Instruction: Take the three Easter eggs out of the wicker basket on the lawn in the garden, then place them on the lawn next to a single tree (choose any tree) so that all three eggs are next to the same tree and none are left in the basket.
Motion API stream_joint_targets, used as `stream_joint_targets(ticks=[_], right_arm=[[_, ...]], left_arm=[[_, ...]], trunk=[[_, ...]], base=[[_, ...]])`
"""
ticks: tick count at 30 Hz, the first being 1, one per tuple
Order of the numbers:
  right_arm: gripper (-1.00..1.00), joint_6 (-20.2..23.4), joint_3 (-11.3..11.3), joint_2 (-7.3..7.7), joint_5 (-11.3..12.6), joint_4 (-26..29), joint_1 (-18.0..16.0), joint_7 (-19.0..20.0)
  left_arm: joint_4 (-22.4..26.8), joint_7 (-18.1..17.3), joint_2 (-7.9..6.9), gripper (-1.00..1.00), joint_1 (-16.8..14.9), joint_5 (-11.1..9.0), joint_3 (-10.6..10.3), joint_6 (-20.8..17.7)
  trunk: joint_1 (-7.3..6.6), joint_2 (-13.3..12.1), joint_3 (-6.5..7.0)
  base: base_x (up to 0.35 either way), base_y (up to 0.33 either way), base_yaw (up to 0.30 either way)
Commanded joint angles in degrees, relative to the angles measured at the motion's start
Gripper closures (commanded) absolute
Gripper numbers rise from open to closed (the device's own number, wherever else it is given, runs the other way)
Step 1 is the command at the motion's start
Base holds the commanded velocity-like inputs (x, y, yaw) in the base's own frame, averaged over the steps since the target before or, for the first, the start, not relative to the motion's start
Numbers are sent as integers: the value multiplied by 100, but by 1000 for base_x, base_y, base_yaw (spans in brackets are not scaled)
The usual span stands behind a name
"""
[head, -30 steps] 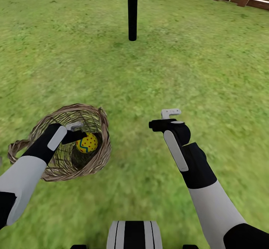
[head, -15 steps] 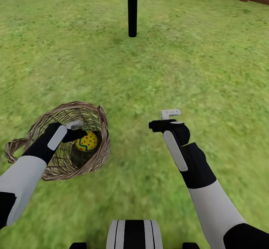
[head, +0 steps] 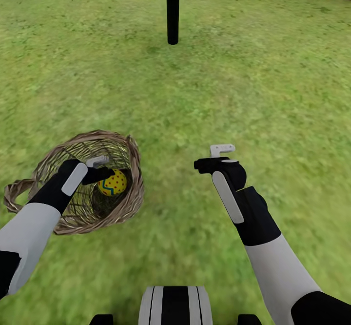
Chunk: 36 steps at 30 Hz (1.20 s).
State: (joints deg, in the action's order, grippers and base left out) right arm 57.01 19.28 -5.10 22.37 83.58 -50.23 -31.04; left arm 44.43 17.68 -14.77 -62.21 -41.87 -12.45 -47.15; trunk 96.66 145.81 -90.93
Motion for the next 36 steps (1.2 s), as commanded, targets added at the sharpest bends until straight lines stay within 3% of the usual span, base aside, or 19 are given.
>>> stream_joint_targets(ticks=[1, 23, 28, 36], right_arm=[[-100, 13, 6, 0, 57, 3, -4, -60], [-100, 12, 6, 0, 57, -16, -4, -60], [-100, 12, 6, 0, 57, -17, -4, -60], [-100, 12, 4, 0, 57, -17, -4, -60]], left_arm=[[12, 51, -8, -100, -3, -61, -28, -6], [136, 42, -11, -100, -3, -59, -29, -5], [136, 42, -11, -100, -2, -61, -29, -5], [136, 42, -16, -100, -3, -60, -29, -5]], trunk=[[-1, 1, -4], [2, 3, -26], [15, 9, -137], [15, 9, -137]], base=[[0, 0, 0], [0, 0, 0], [0, 0, 0], [0, 0, 0]])
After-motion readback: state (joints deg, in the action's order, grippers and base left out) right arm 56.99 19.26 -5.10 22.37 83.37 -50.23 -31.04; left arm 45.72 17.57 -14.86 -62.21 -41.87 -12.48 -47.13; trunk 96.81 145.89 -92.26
